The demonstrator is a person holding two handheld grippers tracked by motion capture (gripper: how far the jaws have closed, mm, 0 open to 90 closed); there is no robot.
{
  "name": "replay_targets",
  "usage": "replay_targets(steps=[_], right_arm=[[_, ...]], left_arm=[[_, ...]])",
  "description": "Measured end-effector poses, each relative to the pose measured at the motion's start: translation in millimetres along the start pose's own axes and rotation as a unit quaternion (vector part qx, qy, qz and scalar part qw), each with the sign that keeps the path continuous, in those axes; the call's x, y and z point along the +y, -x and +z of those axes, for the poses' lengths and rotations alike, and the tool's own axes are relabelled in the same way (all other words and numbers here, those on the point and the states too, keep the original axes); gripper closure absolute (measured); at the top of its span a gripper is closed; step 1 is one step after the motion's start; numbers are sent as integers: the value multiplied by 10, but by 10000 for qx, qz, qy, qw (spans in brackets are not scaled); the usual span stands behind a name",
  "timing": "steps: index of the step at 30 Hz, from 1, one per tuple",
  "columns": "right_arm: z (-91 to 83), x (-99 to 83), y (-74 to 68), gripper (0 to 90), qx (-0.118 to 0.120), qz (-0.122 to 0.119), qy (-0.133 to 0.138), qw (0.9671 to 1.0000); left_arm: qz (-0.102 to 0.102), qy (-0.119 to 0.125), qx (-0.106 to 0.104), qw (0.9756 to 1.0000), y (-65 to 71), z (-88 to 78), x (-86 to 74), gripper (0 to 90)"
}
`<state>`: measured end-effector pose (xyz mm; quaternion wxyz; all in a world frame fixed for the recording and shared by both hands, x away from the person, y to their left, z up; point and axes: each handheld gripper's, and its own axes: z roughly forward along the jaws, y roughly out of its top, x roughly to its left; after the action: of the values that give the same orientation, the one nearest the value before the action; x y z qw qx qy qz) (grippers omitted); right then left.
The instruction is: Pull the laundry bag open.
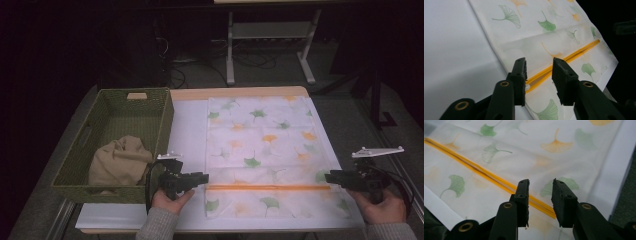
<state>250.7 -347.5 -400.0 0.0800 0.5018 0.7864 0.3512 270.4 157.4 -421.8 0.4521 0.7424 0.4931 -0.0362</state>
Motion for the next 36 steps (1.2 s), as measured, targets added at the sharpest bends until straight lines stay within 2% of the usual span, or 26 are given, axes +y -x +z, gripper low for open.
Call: replay_targets(steps=[8,11,15,21,30,36], right_arm=[[101,104,-221,583,213,-298,-89,9993],[124,126,-257,560,256,-342,-98,9990],[169,179,-313,518,446,-368,-67,9983],[243,275,-416,499,593,-534,-76,9968],[342,371,-526,492,621,-707,-145,9955],[408,443,-587,492,650,-790,-128,9947]], left_arm=[[-38,26,-35,10000,-6,-21,24,549],[15,54,-79,10000,10,-38,51,534],[87,67,-103,9999,42,-49,88,503],[127,93,-130,9998,50,-54,143,464],[117,87,-191,9997,79,-87,190,437],[187,96,-221,9995,118,-142,255,415]])
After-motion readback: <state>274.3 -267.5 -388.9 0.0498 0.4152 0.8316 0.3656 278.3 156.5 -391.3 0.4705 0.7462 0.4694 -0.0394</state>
